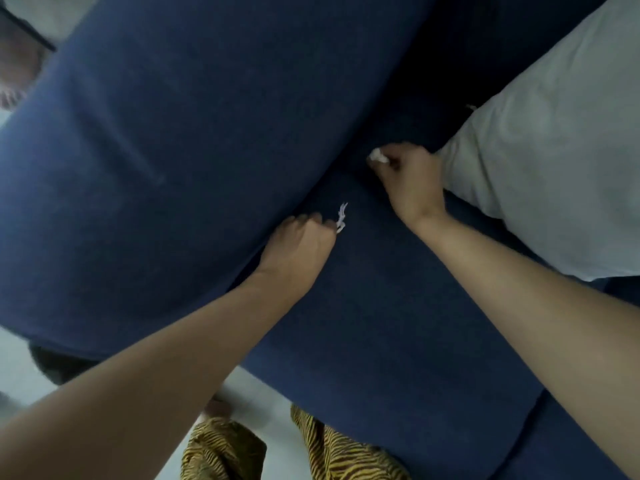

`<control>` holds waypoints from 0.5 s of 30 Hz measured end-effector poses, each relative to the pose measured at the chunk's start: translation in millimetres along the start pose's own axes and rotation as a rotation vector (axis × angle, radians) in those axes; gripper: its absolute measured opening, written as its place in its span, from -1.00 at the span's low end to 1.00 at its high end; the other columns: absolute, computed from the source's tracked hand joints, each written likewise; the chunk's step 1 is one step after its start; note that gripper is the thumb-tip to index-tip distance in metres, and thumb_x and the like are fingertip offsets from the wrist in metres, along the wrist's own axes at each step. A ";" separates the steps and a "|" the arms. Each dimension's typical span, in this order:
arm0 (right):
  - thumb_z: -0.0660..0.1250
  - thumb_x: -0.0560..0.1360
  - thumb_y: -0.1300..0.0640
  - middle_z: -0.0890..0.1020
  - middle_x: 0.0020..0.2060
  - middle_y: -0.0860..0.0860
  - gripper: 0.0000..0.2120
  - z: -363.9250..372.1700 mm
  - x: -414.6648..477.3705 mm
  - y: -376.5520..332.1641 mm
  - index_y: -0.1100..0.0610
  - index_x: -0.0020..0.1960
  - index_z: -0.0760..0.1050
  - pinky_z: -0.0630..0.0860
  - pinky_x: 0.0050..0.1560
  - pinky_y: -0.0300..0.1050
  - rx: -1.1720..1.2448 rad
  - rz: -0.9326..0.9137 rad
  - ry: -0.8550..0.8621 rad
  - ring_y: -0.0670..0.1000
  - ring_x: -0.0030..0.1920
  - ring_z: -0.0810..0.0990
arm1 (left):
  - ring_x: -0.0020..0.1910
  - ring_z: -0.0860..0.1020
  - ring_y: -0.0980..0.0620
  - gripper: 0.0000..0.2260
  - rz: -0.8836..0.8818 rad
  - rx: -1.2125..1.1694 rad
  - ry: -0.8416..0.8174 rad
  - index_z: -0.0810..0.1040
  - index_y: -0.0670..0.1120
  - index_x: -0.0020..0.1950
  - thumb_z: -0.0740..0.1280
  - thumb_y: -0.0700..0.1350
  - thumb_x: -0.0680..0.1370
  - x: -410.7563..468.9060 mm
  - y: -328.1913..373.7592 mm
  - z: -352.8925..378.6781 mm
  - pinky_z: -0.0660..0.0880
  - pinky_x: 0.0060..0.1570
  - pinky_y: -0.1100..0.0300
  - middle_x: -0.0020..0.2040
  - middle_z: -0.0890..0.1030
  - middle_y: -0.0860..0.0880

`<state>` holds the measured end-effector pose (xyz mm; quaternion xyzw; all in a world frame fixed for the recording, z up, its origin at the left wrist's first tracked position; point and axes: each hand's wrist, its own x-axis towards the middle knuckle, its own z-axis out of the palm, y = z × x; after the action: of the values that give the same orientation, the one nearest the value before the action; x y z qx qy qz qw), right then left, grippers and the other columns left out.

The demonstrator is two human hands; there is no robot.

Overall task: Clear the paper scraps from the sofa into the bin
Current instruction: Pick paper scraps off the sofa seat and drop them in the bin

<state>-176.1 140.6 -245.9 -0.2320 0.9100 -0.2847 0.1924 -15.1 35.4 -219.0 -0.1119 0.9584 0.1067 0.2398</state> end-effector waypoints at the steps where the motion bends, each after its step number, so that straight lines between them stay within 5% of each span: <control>1: 0.34 0.64 0.11 0.72 -0.07 0.12 -0.77 2.2 -20.7 -3.1 0.23 -0.01 0.70 0.56 0.10 0.01 0.012 0.016 -0.019 0.06 -0.09 0.65 | -0.06 0.56 -0.05 -0.80 -0.008 -0.012 0.003 0.51 -0.14 0.12 0.28 -0.35 0.54 -15.2 -3.1 5.8 0.27 -0.21 0.18 0.03 0.57 -0.10; 6: 0.36 0.62 0.01 0.72 -0.19 -0.03 -0.80 27.8 -119.4 -34.3 0.09 0.01 0.71 0.59 -0.08 -0.08 0.045 0.129 -0.147 -0.07 -0.17 0.67 | 0.01 0.58 -0.11 -0.72 -0.067 -0.091 -0.030 0.48 -0.09 0.16 0.26 -0.35 0.51 -97.1 -28.8 35.5 0.31 -0.21 0.14 0.06 0.56 -0.09; 11: 0.34 0.63 -0.03 0.67 -0.25 -0.07 -0.76 77.4 -196.2 -89.7 0.09 -0.03 0.70 0.51 -0.29 -0.20 -0.065 0.049 -0.316 -0.12 -0.29 0.60 | 0.16 0.56 -0.10 -0.60 -0.026 -0.223 -0.033 0.44 -0.04 0.35 0.28 -0.26 0.52 -191.6 -82.8 69.3 0.42 0.12 0.11 0.22 0.57 -0.06; 15: 0.38 0.59 0.02 0.66 -0.25 -0.03 -0.81 124.3 -238.3 -140.3 0.12 -0.11 0.64 0.56 -0.23 0.03 -0.122 -0.083 -0.406 -0.05 -0.26 0.62 | 0.12 0.60 -0.12 -0.66 -0.167 -0.293 -0.051 0.53 -0.11 0.29 0.34 -0.25 0.52 -259.2 -146.0 88.4 0.49 0.13 0.06 0.18 0.61 -0.10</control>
<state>122.8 111.5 -203.7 -0.3330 0.8578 -0.1845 0.3454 285.1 -38.5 -191.9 -0.2220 0.9135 0.2280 0.2533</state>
